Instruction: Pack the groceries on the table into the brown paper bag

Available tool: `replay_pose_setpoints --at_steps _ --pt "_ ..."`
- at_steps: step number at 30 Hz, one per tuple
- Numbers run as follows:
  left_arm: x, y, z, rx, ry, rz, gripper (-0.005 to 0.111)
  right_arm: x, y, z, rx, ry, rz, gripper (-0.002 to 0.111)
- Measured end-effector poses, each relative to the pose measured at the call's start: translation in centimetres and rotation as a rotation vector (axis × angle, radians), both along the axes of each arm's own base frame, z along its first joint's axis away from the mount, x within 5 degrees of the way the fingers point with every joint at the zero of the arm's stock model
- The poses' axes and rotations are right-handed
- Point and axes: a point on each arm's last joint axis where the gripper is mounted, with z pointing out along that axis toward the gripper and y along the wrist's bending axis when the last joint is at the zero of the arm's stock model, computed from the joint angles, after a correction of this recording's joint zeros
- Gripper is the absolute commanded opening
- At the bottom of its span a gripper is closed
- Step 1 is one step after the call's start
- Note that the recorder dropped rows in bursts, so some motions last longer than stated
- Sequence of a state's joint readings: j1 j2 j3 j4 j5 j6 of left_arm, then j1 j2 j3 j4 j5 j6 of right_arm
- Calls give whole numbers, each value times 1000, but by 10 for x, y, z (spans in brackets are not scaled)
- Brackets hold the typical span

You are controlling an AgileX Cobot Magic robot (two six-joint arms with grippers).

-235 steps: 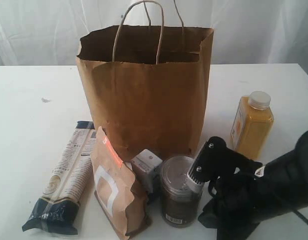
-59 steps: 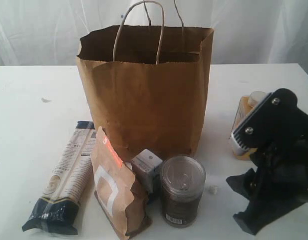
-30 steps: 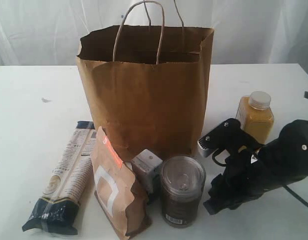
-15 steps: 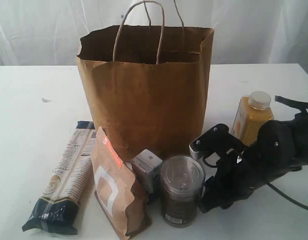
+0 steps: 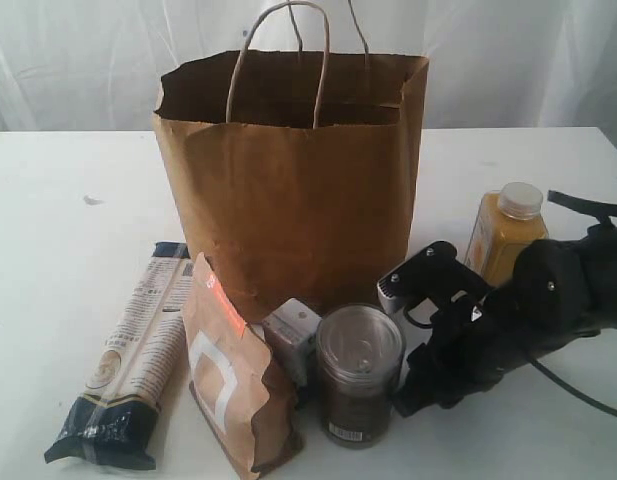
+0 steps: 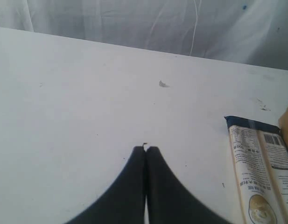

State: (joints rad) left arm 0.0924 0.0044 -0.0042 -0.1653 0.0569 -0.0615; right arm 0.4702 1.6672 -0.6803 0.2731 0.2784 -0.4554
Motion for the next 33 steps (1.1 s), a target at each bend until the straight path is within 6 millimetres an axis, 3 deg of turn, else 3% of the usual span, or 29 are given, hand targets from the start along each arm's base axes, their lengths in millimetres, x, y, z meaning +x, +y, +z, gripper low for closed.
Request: replay_pose_setpoints --at_steps 10,16,23,26,33 --pt "0 0 0 0 0 0 0 7 5 -5 -10 40 5 30" --pt "0 0 0 0 0 0 0 10 6 -5 -11 50 8 1" --pt "0 0 0 0 0 0 0 4 5 0 -10 89 0 0" --pt "0 0 0 0 0 0 0 -1 4 19 19 76 -16 0" --pt "0 0 0 0 0 0 0 -36 -12 107 137 -122 -3 0"
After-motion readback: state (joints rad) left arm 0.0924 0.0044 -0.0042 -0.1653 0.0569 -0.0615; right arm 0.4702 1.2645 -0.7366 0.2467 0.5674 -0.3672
